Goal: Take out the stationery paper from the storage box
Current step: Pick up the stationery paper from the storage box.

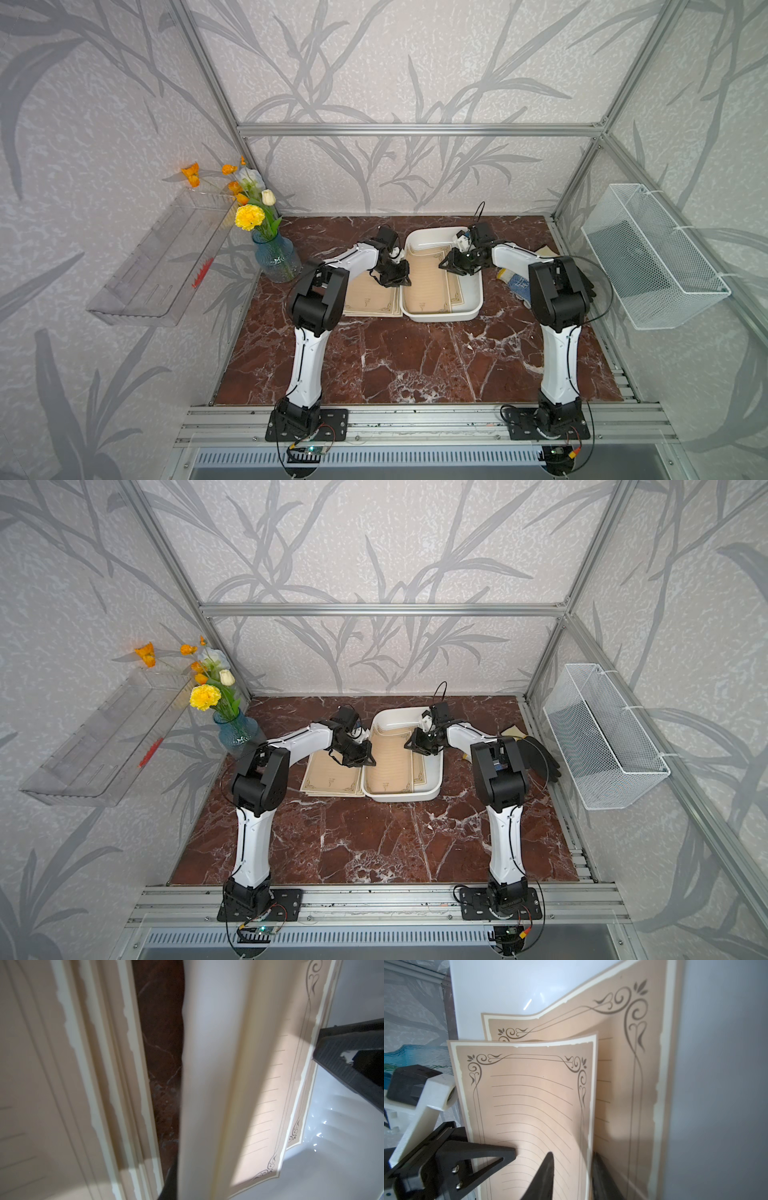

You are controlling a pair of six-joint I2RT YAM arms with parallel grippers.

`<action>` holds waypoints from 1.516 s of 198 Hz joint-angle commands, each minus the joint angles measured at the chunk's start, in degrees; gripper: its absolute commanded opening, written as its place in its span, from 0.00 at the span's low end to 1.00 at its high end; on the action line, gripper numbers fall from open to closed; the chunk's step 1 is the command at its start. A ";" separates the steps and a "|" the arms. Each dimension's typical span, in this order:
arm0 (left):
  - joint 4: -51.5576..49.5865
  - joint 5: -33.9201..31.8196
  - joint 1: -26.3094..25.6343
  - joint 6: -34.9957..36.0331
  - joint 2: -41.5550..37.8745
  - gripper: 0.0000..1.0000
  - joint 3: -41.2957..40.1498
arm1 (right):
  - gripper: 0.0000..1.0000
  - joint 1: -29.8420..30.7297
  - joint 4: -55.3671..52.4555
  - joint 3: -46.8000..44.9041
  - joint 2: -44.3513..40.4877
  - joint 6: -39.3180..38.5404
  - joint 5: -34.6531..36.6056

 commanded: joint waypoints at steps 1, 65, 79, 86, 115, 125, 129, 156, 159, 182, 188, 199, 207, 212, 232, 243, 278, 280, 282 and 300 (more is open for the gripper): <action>-0.61 3.15 -0.29 -0.02 1.06 0.10 1.96 | 0.28 -0.39 -3.29 -0.30 3.30 -0.53 -0.80; -2.39 3.64 -2.33 0.91 1.32 0.18 4.91 | 0.02 -0.41 -3.78 0.78 3.99 -0.96 -2.04; -2.37 3.40 -2.51 0.97 1.16 0.22 4.85 | 0.00 -0.42 -4.78 1.04 3.67 -1.30 -1.16; -2.33 3.29 -2.45 0.95 0.99 0.25 4.74 | 0.00 -0.42 -5.30 1.17 3.40 -1.48 -0.58; -2.36 2.98 -2.48 1.00 -0.26 0.35 4.49 | 0.00 -0.41 -7.69 1.56 1.61 -2.75 2.15; -2.48 3.14 -2.49 1.12 -0.83 0.37 4.56 | 0.00 -0.41 -8.30 1.61 0.70 -3.06 2.83; -2.49 3.01 -2.53 1.23 -1.11 0.38 4.56 | 0.00 -0.42 -8.37 1.58 0.27 -3.15 2.88; -2.84 2.01 -2.53 1.51 -3.35 0.45 4.77 | 0.00 -0.39 -9.24 1.48 -3.93 -3.72 2.97; -3.07 1.90 -2.47 1.51 -3.58 0.46 4.96 | 0.00 -0.37 -9.46 1.56 -4.53 -3.83 3.04; -4.07 0.58 -2.53 2.21 -5.65 0.51 5.99 | 0.00 -0.16 -12.31 2.69 -9.14 -6.04 3.99; -4.11 0.26 -2.50 2.27 -6.07 0.52 6.18 | 0.00 0.02 -13.76 3.36 -10.14 -6.88 4.69; -4.67 -0.15 -2.53 2.64 -6.86 0.54 6.82 | 0.00 0.36 -17.01 5.09 -11.73 -8.61 6.34; -5.27 -0.50 -2.47 2.90 -7.16 0.55 7.42 | 0.00 0.76 -19.87 6.65 -12.70 -9.93 8.35; -5.74 -0.70 -2.52 2.97 -7.47 0.55 7.86 | 0.00 1.02 -21.53 7.65 -13.33 -10.61 9.68; -6.18 -2.10 -2.53 3.24 -9.19 0.56 8.72 | 0.00 2.16 -26.57 10.76 -15.85 -12.99 13.36; -5.89 -3.08 -2.50 3.44 -11.05 0.56 8.53 | 0.00 3.18 -28.82 12.52 -17.40 -14.33 15.35; -0.95 -7.02 -2.20 4.89 -20.53 0.56 4.72 | 0.00 9.25 -33.96 18.56 -22.65 -19.92 23.11; -0.50 -7.02 -2.11 5.02 -21.25 0.56 4.34 | 0.00 9.67 -34.05 18.72 -22.95 -20.33 23.70; 0.08 -7.15 -2.09 5.08 -21.92 0.56 3.85 | 0.00 10.19 -34.07 18.91 -23.29 -20.77 24.20; 4.58 -8.11 -1.49 6.01 -28.05 0.56 -0.44 | 0.00 14.25 -34.66 20.72 -25.70 -24.90 28.38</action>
